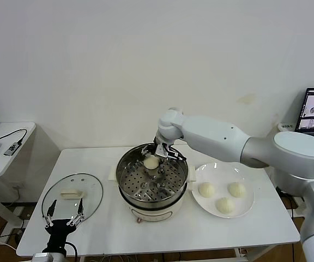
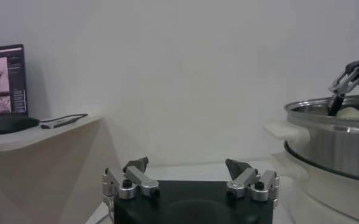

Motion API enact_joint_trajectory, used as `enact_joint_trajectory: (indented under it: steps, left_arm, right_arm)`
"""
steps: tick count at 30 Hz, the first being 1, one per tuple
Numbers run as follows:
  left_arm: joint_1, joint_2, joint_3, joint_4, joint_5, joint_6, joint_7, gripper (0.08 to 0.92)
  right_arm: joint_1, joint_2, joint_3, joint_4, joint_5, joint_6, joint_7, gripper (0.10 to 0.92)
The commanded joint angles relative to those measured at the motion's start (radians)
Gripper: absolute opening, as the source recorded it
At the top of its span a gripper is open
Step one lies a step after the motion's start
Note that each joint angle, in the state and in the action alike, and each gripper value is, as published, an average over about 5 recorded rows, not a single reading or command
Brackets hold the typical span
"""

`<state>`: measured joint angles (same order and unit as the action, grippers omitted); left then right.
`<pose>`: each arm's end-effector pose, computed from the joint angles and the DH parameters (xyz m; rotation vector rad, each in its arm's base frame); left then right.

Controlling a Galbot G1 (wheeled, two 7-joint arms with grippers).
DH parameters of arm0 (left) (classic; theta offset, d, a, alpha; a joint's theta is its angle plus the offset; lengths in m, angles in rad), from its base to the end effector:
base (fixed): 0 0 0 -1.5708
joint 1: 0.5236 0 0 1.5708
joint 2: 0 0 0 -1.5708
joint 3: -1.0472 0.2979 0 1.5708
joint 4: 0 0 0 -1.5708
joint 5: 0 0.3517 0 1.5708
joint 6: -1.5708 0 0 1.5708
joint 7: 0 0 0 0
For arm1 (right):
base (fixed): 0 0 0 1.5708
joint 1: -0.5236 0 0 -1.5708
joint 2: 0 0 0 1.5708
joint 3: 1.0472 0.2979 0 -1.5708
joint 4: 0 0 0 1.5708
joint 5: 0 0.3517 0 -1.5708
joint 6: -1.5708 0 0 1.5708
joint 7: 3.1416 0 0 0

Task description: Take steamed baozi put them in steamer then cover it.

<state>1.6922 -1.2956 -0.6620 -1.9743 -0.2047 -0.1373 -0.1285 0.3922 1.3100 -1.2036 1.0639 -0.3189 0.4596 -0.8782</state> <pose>0.1708 0.0864 -0.3058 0.1919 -3.0546 -0.1662 0.5203 0.1726 -0.1171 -1.8985 0.5736 -2.3194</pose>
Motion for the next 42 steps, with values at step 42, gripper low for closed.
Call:
enact_joint_trajectory:
  steps: [42]
  left_arm:
    - [0.022,0.03,-0.04,-0.057,0.013,0.006,0.0,0.823]
  right_arm:
    - [-0.168,-0.776,0.172,0.486,0.343,-0.823,-0.159,0.823]
